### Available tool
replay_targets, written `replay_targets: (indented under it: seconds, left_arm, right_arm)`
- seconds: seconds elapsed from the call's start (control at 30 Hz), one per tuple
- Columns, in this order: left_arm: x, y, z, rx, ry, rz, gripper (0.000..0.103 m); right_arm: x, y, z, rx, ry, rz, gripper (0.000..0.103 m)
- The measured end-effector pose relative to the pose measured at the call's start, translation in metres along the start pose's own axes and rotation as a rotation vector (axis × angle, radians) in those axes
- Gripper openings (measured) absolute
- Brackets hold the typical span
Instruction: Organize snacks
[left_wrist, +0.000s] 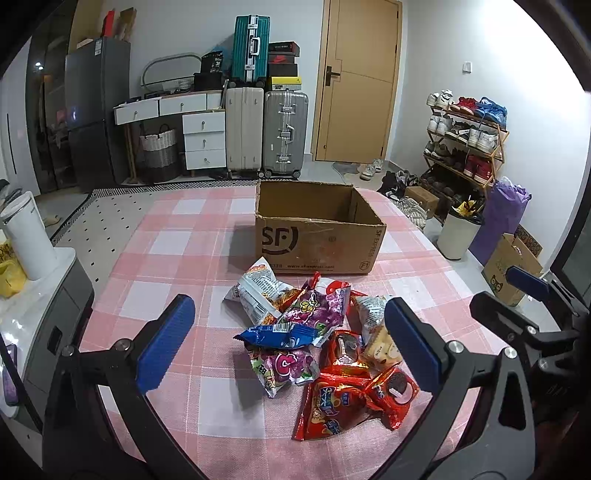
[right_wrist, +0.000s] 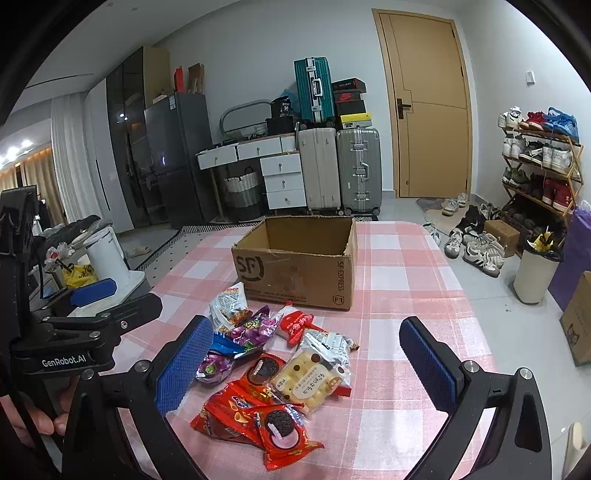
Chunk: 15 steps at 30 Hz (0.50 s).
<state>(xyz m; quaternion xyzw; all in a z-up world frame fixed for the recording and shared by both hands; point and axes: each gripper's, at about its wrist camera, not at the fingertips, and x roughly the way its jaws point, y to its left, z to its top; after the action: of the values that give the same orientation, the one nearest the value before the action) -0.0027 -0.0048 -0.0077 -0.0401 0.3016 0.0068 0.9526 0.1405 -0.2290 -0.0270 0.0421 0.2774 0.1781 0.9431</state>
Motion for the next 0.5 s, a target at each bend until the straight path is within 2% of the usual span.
replay_targets:
  seconds: [0.5]
  left_arm:
    - [0.011, 0.002, -0.003, -0.001, 0.006, 0.005, 0.102]
  right_arm:
    - [0.010, -0.002, -0.008, 0.011, 0.024, 0.007, 0.103]
